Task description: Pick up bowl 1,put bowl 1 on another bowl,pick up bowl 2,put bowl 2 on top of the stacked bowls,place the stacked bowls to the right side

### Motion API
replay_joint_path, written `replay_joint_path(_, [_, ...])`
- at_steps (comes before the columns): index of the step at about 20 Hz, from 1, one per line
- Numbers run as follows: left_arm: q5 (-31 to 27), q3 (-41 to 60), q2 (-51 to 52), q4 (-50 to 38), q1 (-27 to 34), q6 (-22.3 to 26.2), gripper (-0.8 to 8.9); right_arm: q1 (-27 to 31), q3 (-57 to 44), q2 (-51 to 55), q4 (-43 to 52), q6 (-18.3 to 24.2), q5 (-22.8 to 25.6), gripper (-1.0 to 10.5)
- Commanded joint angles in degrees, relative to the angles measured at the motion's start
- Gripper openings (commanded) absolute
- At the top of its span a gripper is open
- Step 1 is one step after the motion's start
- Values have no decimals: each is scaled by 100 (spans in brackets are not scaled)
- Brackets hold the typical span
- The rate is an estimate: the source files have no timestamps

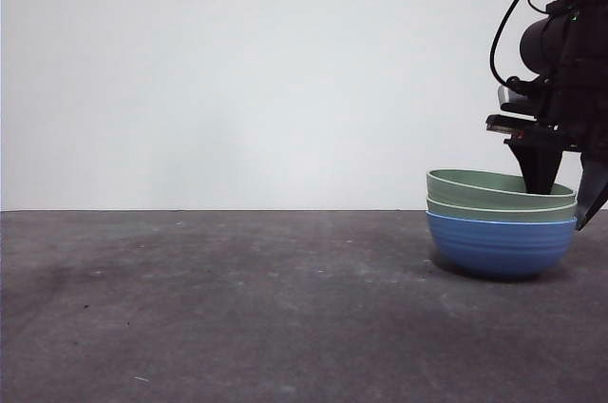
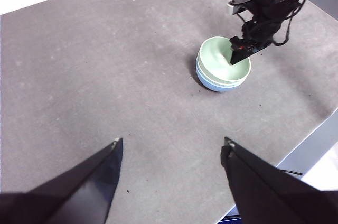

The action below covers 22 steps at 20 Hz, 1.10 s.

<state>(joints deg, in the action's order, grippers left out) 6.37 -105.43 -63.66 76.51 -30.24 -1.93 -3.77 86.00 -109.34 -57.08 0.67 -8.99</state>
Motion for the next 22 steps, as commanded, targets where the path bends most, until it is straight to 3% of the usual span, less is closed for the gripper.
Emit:
replay_joint_path(1, [-2, 2, -15, 273, -20, 66, 315, 2, -55, 442, -20, 17, 4, 227])
replay_joint_path(5, [-2, 2, -35, 256, -20, 107, 315, 0, -55, 1414, -326, -144, -9, 226])
replay_joint_path(11, [4, 2, -39, 205, -20, 234, 315, -181, -55, 3115, -1644, -164, -11, 221])
replay_joint_path(15, [37, 2, -96, 227, -20, 361, 314, -564, -57, 4138, -2175, -260, -11, 217])
replay_joint_path(17, [321, 2, -129, 247, -20, 365, 313, -793, -57, 4607, -2175, -348, -11, 215])
replay_joint_path(20, [616, 2, -184, 247, -20, 367, 308, -1091, -55, 5077, -2177, -435, -15, 43])
replay_joint_path(21, [614, 2, -197, 247, -22, 369, 265, -1143, -57, 5189, -2179, -452, -50, -5])
replay_joint_path(22, [616, 2, -212, 247, -22, 369, 133, -1178, -55, 5270, -2179, -450, -186, -12])
